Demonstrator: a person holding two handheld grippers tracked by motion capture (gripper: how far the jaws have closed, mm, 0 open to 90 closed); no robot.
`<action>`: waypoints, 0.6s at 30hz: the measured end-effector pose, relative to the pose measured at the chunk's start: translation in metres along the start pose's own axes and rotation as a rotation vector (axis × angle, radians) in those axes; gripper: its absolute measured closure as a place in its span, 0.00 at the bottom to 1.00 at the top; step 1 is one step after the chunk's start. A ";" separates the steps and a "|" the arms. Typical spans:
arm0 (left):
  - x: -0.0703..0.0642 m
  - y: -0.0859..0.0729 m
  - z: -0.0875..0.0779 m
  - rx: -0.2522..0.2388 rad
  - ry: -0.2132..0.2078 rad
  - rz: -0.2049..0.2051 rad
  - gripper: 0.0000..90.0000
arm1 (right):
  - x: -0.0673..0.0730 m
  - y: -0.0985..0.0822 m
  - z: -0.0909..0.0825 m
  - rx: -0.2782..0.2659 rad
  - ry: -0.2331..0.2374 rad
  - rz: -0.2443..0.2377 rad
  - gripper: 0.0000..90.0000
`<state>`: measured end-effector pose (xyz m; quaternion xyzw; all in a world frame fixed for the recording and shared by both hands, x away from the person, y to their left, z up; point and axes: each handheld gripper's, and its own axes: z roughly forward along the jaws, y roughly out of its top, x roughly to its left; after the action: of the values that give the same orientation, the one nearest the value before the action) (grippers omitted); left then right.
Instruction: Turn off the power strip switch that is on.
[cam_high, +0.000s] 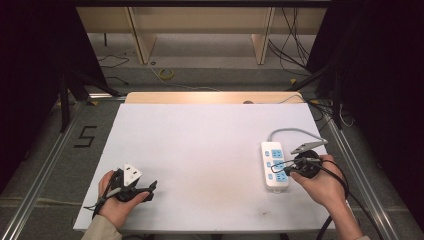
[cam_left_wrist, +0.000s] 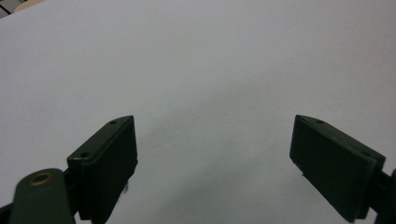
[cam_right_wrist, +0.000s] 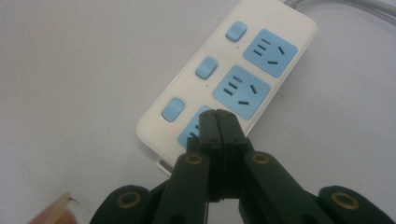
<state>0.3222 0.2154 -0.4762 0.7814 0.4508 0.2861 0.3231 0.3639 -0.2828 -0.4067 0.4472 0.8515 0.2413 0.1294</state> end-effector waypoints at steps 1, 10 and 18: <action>0.000 0.000 0.000 0.002 -0.001 0.000 0.16 | 0.001 0.001 0.000 0.002 0.003 -0.002 1.00; 0.000 0.000 0.000 0.001 -0.001 0.005 0.16 | 0.004 0.006 0.004 0.009 0.012 -0.009 1.00; 0.000 0.000 0.000 0.000 0.000 0.004 0.16 | 0.006 0.009 0.005 0.015 0.016 -0.007 1.00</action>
<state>0.3222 0.2151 -0.4762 0.7823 0.4492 0.2865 0.3227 0.3688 -0.2726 -0.4059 0.4433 0.8558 0.2380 0.1200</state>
